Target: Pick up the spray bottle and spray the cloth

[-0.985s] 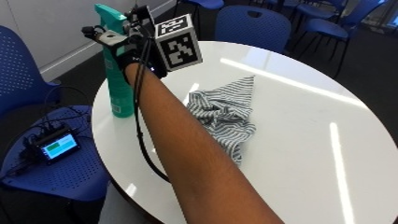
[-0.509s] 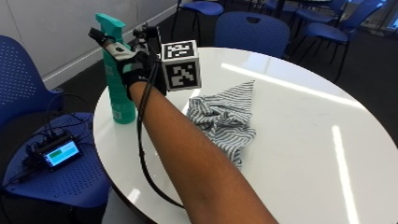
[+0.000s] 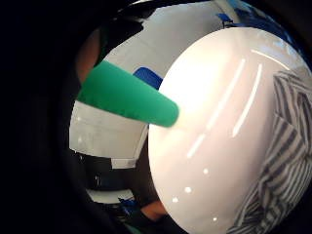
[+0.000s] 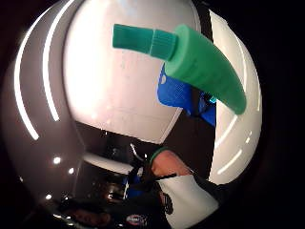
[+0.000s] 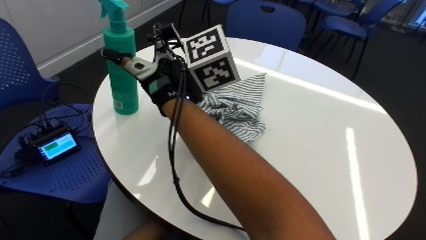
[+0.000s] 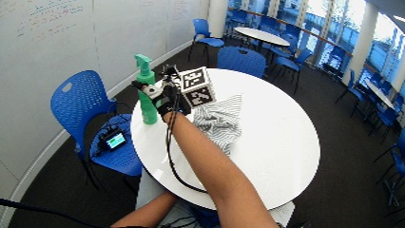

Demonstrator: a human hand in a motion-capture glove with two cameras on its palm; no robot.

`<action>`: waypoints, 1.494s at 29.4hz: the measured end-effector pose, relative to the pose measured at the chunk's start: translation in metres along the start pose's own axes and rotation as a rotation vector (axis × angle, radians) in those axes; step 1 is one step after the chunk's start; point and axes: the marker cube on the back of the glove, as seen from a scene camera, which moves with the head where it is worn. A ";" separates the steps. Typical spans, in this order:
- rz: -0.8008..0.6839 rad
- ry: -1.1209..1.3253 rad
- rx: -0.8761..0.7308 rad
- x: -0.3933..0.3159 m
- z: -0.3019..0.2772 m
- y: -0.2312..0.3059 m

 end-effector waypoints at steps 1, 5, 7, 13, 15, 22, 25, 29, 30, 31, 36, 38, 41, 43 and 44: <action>-0.008 0.006 -0.012 0.000 -0.003 0.005; -0.055 0.024 -0.080 -0.008 -0.011 0.027; -0.095 0.048 -0.120 -0.016 -0.013 0.038; -0.217 0.124 -0.251 -0.044 -0.013 0.076; -0.246 0.137 -0.304 -0.054 -0.012 0.091; -0.382 0.247 -0.471 -0.077 -0.013 0.144; -0.404 0.262 -0.517 -0.074 -0.015 0.164; -0.411 0.272 -0.561 -0.066 -0.016 0.184; -0.414 0.279 -0.568 -0.064 -0.016 0.187; -0.416 0.286 -0.575 -0.062 -0.016 0.190; -0.422 0.319 -0.600 -0.054 -0.017 0.200; -0.418 0.324 -0.606 -0.052 -0.018 0.202; -0.418 0.338 -0.607 -0.050 -0.019 0.205; -0.422 0.346 -0.609 -0.050 -0.019 0.207; -0.426 0.352 -0.609 -0.050 -0.019 0.208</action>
